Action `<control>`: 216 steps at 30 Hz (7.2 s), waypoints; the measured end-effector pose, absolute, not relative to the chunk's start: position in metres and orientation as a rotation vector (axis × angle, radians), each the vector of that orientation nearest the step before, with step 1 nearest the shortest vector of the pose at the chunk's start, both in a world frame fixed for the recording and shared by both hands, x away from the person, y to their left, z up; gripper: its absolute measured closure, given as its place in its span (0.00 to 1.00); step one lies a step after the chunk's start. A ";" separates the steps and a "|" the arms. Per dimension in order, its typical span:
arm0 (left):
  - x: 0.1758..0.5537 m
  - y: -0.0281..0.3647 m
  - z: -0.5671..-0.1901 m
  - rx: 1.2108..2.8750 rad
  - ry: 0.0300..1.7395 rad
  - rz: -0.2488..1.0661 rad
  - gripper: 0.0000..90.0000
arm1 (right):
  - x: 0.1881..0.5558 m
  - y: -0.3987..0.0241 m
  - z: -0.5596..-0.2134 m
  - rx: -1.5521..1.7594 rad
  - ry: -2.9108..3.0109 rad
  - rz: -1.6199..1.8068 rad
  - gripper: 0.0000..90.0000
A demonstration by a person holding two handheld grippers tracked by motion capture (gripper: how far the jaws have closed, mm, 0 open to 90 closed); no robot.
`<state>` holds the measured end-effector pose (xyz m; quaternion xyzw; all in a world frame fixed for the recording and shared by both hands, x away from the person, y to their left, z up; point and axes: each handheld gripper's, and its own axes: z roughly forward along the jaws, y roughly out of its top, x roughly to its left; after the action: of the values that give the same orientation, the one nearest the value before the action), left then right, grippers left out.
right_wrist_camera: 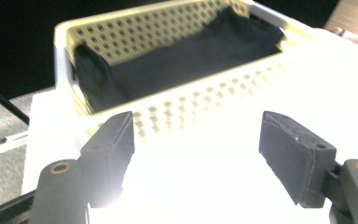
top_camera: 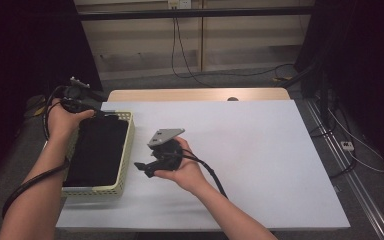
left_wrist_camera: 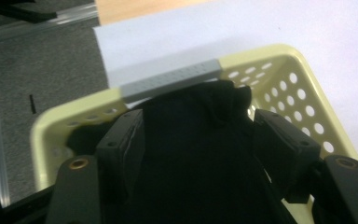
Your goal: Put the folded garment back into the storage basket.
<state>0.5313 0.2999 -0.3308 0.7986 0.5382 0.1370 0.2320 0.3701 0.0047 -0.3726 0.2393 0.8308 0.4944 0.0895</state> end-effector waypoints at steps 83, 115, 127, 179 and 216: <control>0.524 0.265 -0.397 2.210 1.411 0.207 0.84 | 0.342 -0.133 -0.421 1.032 2.351 1.434 0.31; 0.533 0.255 -0.420 2.262 1.432 0.237 1.00 | 0.342 -0.136 -0.422 1.029 2.354 1.435 0.31; 0.526 0.281 -0.377 2.246 1.450 0.251 0.87 | 0.340 -0.144 -0.416 1.026 2.333 1.433 0.31; 0.492 0.314 -0.382 2.210 1.404 0.153 0.53 | 0.336 -0.154 -0.424 1.042 2.358 1.363 0.30; 0.463 0.235 -0.333 2.266 1.063 0.099 0.34 | 0.304 -0.227 -0.427 1.116 2.311 1.279 0.29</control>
<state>0.4633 0.2355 -0.3331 0.8591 0.4031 0.0375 0.3132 0.3040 -0.2275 -0.4267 0.3855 0.7983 0.4419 0.1368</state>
